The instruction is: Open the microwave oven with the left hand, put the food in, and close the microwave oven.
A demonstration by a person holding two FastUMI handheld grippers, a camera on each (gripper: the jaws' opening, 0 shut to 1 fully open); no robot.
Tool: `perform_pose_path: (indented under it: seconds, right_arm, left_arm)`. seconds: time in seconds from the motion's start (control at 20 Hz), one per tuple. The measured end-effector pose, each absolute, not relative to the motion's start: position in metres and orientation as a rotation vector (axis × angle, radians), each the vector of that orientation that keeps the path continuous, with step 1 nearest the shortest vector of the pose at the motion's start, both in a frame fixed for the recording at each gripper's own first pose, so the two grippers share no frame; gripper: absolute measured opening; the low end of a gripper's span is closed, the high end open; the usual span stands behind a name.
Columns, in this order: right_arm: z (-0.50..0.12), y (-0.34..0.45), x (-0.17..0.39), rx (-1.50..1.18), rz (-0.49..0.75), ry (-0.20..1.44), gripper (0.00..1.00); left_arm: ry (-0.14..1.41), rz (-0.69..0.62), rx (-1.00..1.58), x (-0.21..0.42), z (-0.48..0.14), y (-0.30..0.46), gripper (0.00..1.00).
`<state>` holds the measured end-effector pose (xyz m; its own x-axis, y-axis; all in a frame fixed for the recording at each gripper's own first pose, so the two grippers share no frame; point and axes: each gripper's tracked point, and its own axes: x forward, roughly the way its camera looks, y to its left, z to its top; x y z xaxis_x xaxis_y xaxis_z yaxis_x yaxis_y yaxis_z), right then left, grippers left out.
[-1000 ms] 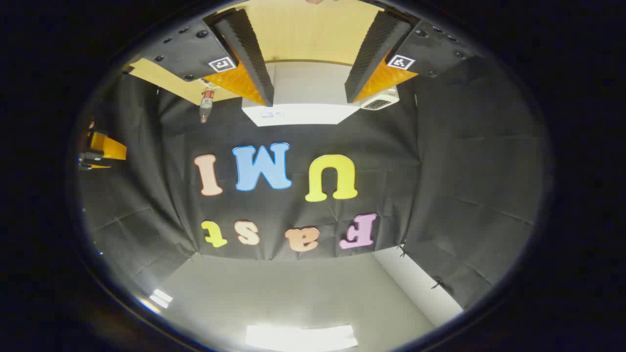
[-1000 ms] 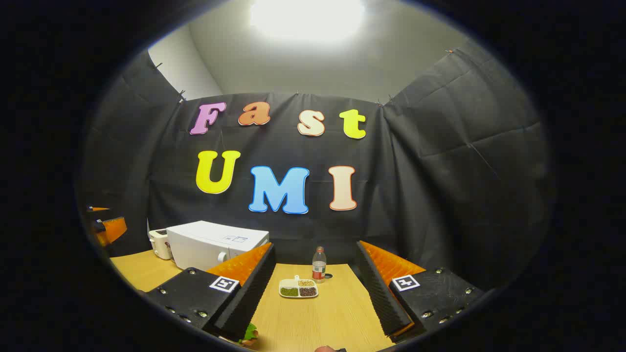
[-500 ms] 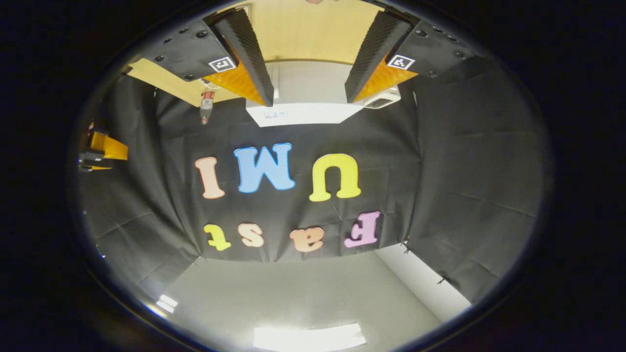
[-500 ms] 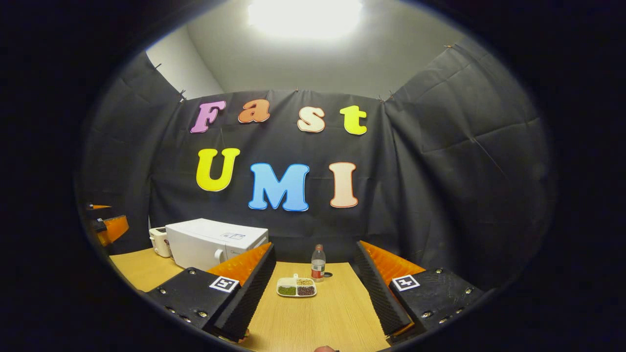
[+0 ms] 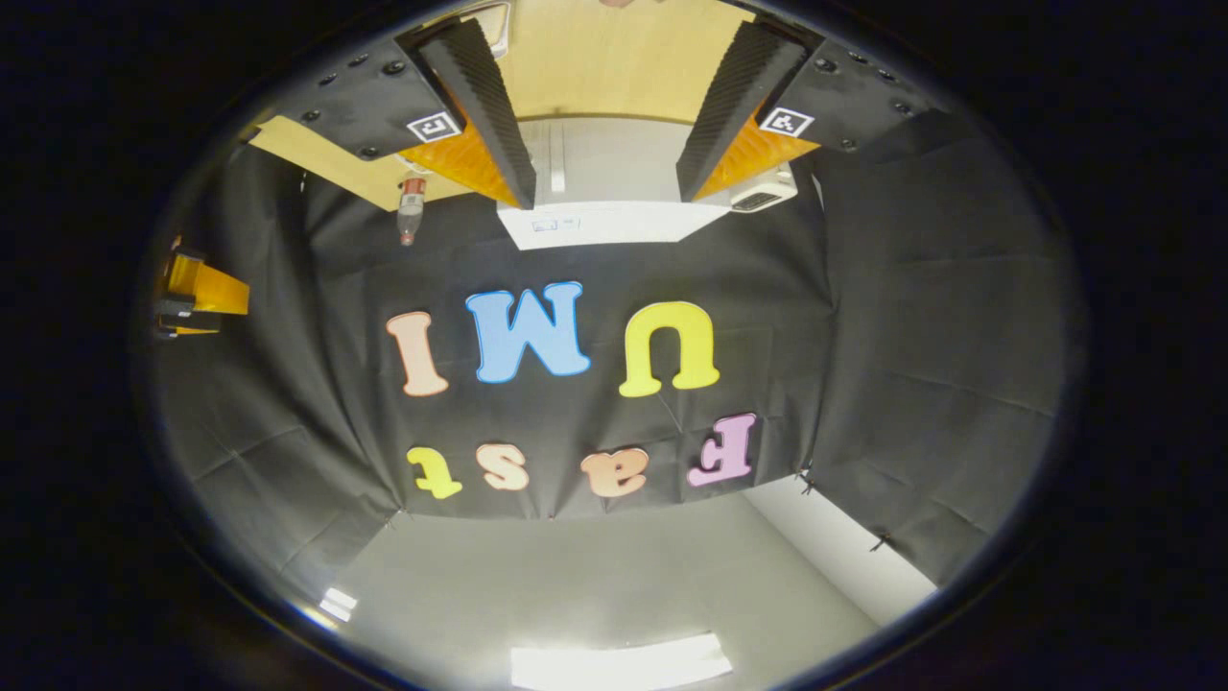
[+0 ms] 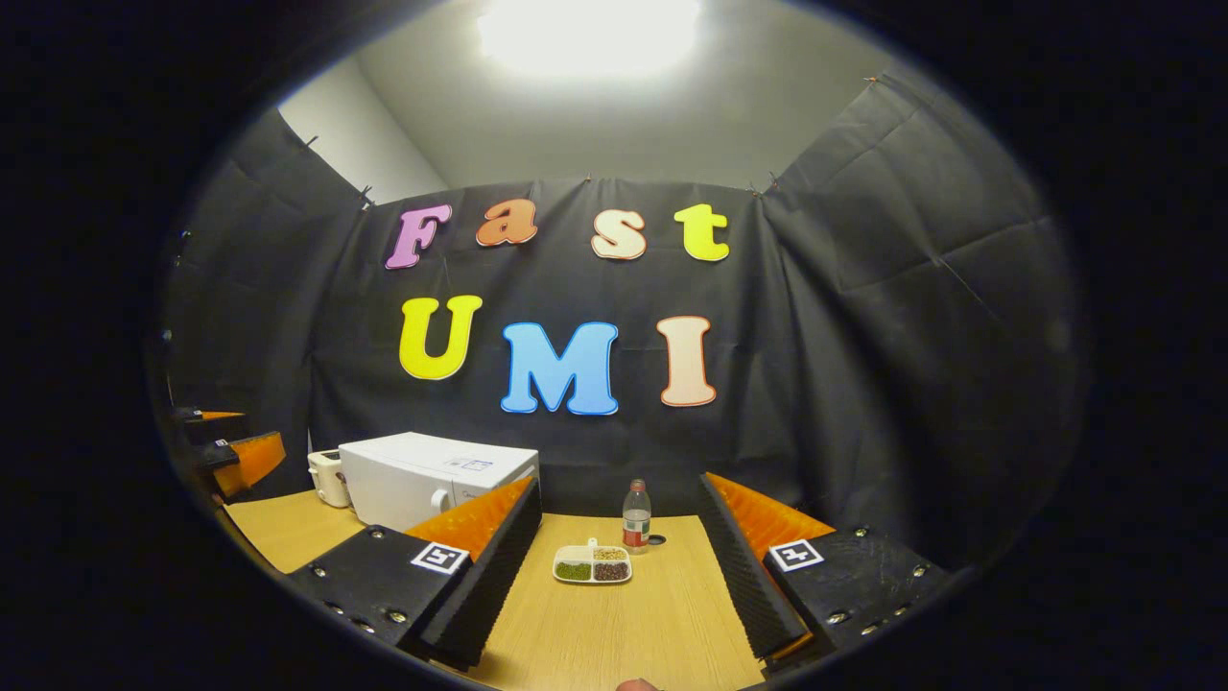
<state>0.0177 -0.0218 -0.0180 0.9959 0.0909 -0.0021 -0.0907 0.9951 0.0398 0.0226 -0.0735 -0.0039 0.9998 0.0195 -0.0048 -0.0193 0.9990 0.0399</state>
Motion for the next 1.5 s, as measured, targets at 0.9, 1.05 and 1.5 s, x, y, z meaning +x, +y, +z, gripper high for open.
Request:
perform_pose_path:
  seconds: [0.9, 1.05, 1.5]
  right_arm:
    - [-0.052, 0.039, 0.076, -0.007, -0.037, 0.094, 0.98]
    - [-0.062, 0.050, 0.083, -0.033, -0.077, 0.126, 0.98]
    - [-0.086, 0.058, 0.085, -0.112, -0.192, 0.238, 0.98]
  left_arm:
    - [0.079, -0.192, -0.003, 0.234, -0.111, -0.064, 0.95]
    - [0.118, -0.244, -0.023, 0.274, -0.146, -0.071, 0.95]
    - [0.251, -0.376, -0.007, 0.337, -0.236, -0.115, 0.93]
